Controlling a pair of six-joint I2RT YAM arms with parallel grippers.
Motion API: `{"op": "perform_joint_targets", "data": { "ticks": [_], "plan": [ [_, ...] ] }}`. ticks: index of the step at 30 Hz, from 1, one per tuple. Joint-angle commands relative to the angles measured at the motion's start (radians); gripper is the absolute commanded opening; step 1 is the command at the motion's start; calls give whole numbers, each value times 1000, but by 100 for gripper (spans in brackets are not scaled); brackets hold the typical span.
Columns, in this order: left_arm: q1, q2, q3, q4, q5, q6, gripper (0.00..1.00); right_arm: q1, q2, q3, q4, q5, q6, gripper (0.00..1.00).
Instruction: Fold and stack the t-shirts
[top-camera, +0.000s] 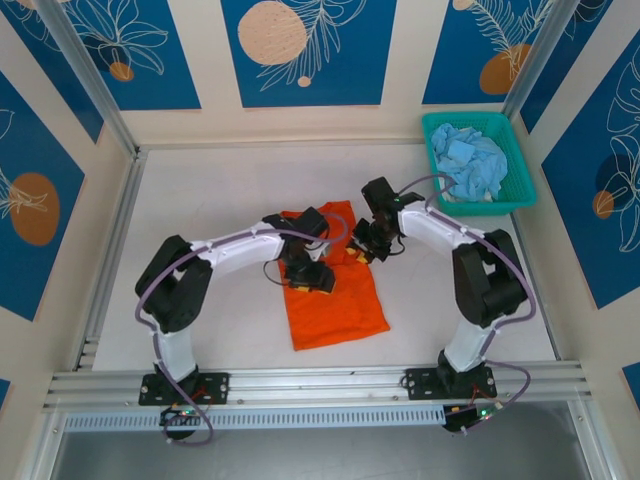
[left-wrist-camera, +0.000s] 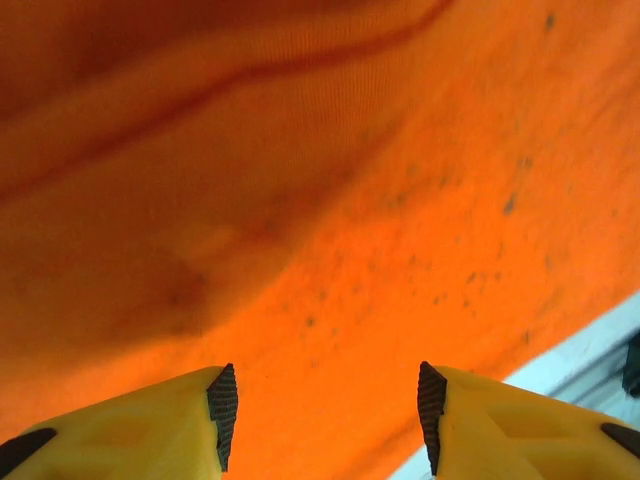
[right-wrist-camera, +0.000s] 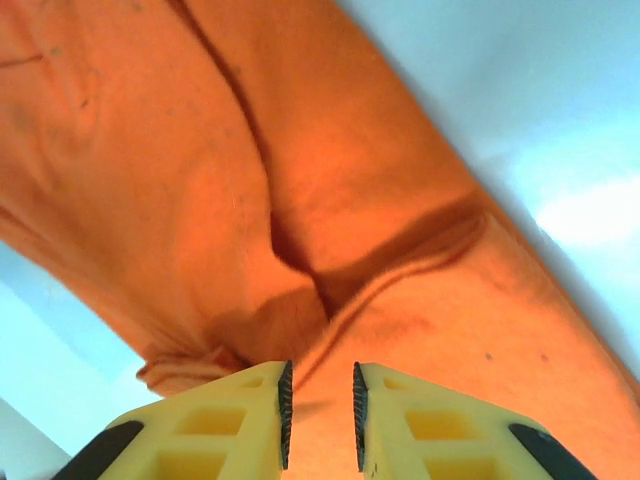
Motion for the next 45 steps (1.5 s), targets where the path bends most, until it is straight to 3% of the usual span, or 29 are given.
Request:
{"op": "perform_joint_targets", "data": {
  "ticks": [1,11,18,21,24,28,30,33,37,45],
  "plan": [
    [31,35,60,0,-50,-9,52,-7,-46,-65,-6,-10,-34,27],
    [137,75,-34,-12,-108,-6,51,-39,90,-122,55,-63,-20,25],
    [178,27,-111,-6,-133,-17,51,-65,93,-145,56,-85,-13,25],
    [192,-5,-103,-25,-136,-13,51,-67,47,-159,64,-92,-5,30],
    [206,-58,-73,-65,-157,-6,54,-67,-33,-172,52,-81,-8,43],
    [214,-161,-57,-114,-171,-17,71,-66,-167,-221,-9,-35,-41,51],
    [214,-227,-93,-112,-136,-39,74,-61,-243,-262,-43,-23,-58,53],
    [208,-328,-199,-85,-21,-102,74,-37,-351,-338,-101,-15,-72,56],
    [164,-444,-410,36,146,-265,63,7,-422,-426,-164,-30,-71,57],
    [-1,-593,-680,265,137,-631,61,61,-487,-551,-157,56,19,56]
  ]
}}
